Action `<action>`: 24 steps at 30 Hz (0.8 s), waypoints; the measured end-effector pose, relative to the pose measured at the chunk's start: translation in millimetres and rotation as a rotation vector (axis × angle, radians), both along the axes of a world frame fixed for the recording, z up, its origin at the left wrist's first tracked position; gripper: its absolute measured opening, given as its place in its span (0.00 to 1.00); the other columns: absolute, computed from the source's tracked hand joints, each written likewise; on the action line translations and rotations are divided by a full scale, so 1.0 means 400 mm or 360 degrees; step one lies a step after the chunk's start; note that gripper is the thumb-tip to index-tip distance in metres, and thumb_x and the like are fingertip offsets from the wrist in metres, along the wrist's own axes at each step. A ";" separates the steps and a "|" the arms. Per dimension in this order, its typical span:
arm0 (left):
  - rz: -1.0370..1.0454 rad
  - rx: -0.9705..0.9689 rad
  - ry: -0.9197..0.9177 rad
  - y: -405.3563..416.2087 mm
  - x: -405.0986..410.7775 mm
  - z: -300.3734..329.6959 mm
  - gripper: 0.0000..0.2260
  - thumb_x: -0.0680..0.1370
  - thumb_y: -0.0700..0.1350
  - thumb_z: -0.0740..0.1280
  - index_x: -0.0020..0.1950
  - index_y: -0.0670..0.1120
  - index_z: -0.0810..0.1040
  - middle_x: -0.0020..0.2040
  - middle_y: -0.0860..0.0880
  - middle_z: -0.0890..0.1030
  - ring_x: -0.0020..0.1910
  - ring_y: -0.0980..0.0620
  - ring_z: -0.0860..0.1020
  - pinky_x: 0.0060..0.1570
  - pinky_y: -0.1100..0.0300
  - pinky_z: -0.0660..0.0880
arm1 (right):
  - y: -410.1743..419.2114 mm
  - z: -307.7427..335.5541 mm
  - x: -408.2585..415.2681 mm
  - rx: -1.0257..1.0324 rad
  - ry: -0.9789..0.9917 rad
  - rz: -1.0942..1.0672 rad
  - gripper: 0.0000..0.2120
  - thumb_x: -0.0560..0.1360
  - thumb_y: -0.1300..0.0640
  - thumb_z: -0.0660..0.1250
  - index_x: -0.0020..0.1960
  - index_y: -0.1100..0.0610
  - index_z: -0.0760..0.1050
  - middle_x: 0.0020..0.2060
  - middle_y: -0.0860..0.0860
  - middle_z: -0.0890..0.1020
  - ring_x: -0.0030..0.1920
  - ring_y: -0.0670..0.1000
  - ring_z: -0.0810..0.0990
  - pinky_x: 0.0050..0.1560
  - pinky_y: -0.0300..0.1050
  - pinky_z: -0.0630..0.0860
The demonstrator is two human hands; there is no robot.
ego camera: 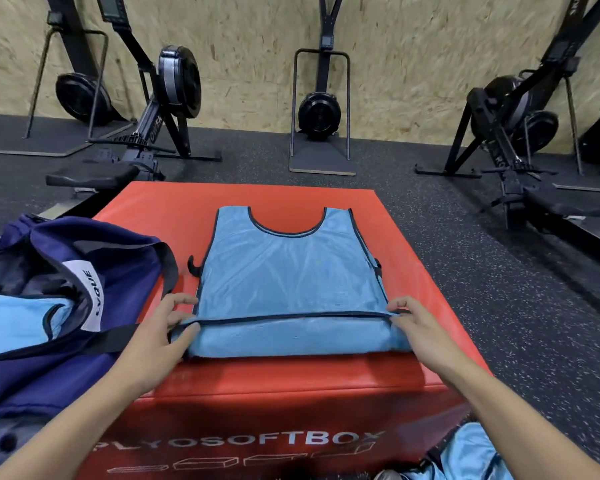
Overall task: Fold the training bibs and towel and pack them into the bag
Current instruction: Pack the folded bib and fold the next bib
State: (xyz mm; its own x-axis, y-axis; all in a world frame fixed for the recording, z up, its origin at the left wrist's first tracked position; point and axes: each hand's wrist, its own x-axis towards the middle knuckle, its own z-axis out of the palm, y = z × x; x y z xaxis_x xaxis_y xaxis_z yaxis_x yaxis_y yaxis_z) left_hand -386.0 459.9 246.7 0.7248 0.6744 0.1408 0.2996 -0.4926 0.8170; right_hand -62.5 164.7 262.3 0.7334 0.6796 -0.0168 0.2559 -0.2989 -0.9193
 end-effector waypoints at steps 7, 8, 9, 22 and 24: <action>0.0028 0.0118 0.0256 0.026 -0.013 -0.043 0.31 0.71 0.40 0.78 0.62 0.68 0.69 0.49 0.54 0.82 0.43 0.55 0.80 0.47 0.60 0.77 | -0.019 -0.006 0.000 -0.0329 -0.0147 0.0050 0.17 0.72 0.42 0.75 0.55 0.44 0.73 0.44 0.46 0.84 0.43 0.44 0.83 0.44 0.39 0.75; 0.0043 0.0124 0.0242 0.030 -0.011 -0.046 0.31 0.72 0.37 0.76 0.60 0.68 0.69 0.49 0.53 0.82 0.42 0.53 0.80 0.46 0.59 0.78 | -0.019 -0.010 0.000 -0.0342 -0.0177 0.0062 0.17 0.72 0.39 0.73 0.55 0.43 0.73 0.44 0.46 0.84 0.44 0.45 0.83 0.46 0.42 0.76; 0.0053 0.0124 0.0229 0.030 -0.009 -0.045 0.30 0.72 0.35 0.74 0.59 0.67 0.70 0.48 0.53 0.82 0.41 0.52 0.80 0.46 0.58 0.78 | -0.016 -0.012 -0.002 -0.0332 -0.0201 0.0057 0.15 0.74 0.37 0.70 0.54 0.43 0.73 0.43 0.46 0.84 0.43 0.47 0.83 0.47 0.47 0.76; 0.0077 0.0474 0.0400 -0.005 0.012 -0.030 0.12 0.68 0.54 0.80 0.45 0.61 0.78 0.49 0.60 0.80 0.50 0.60 0.78 0.52 0.55 0.75 | -0.022 0.035 0.024 -0.0305 0.0400 -0.0168 0.14 0.80 0.44 0.61 0.52 0.52 0.79 0.37 0.44 0.83 0.37 0.46 0.75 0.41 0.43 0.68; 0.0111 0.0499 0.0425 -0.010 0.018 -0.032 0.12 0.68 0.54 0.80 0.41 0.61 0.77 0.46 0.60 0.79 0.48 0.59 0.78 0.49 0.53 0.76 | -0.038 0.035 0.016 -0.0415 0.0202 0.0082 0.15 0.76 0.39 0.69 0.54 0.49 0.79 0.43 0.44 0.83 0.41 0.43 0.77 0.44 0.39 0.70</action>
